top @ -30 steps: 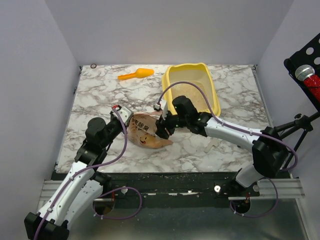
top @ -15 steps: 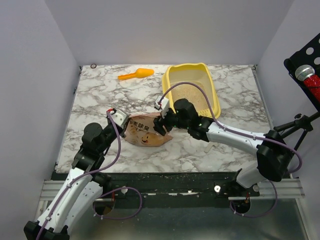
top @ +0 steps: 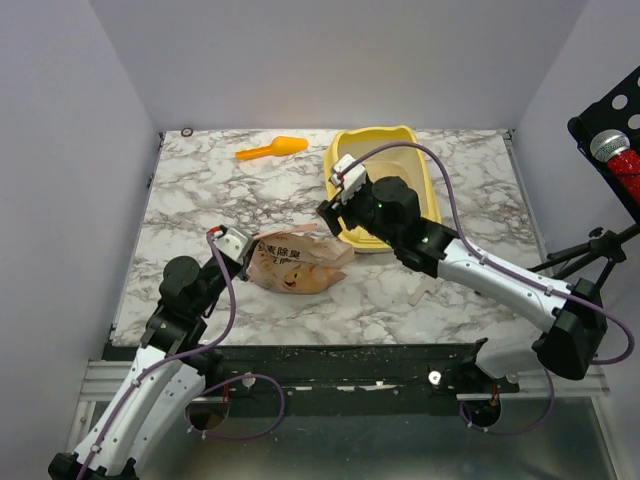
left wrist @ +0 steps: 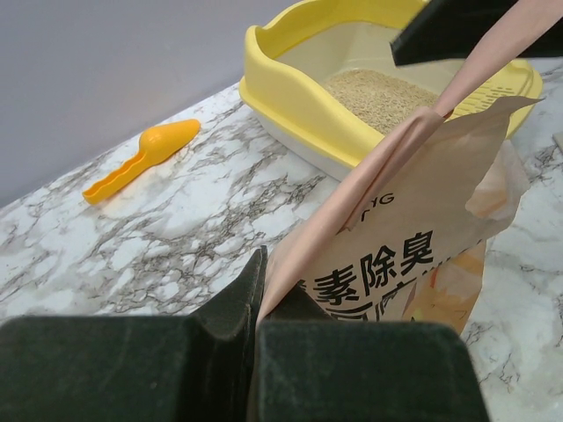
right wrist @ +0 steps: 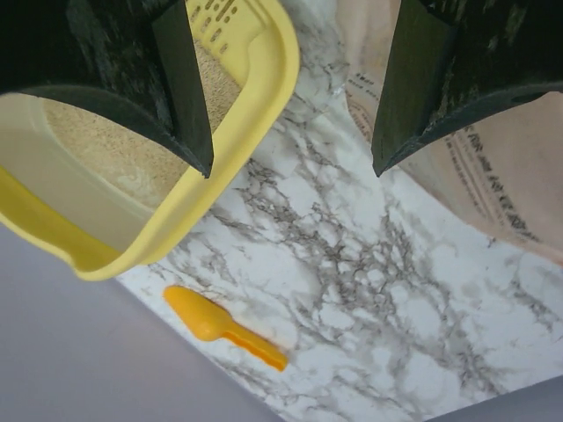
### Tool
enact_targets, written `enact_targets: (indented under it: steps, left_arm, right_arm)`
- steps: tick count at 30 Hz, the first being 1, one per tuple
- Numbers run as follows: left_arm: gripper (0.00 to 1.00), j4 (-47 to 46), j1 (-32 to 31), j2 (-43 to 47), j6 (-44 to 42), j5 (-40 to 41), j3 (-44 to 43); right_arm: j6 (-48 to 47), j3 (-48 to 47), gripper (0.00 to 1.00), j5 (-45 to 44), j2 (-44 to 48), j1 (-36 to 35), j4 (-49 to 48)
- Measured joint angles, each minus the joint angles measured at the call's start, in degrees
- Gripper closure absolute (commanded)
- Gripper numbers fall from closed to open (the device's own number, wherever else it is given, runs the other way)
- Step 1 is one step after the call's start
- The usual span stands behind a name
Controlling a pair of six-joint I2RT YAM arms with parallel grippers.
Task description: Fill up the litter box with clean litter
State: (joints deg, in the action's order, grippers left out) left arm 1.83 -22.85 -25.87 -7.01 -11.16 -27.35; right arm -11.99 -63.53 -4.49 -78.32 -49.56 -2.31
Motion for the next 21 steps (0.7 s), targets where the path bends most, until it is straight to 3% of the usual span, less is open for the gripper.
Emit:
enact_targets:
  steps: [3, 7, 11, 16, 21]
  left_arm:
    - [0.98, 0.0, 0.0, 0.2, 0.0, 0.2, 0.1]
    - [0.68, -0.1, -0.1, 0.2, 0.3, 0.5, 0.2]
    - [0.62, 2.1, -0.7, -0.2, 0.9, -0.5, -2.1]
    - [0.48, 8.6, -1.2, -3.7, 2.5, 0.4, -14.6]
    - [0.42, 9.2, -1.2, -5.6, 3.2, 1.2, -27.7]
  right_arm:
    - [-0.3, -4.1, 0.19, -3.0, -2.2, 1.0, 0.3]
    - [0.0, -9.3, 0.18, -4.2, -7.3, 2.4, 0.6]
    - [0.9, -12.4, 0.17, -4.1, -11.2, 3.3, 1.4]
    - [1.6, -15.4, 0.14, -3.8, -12.9, 3.5, 2.9]
    - [2.5, -17.4, 0.14, -3.7, -12.9, 4.1, 3.6]
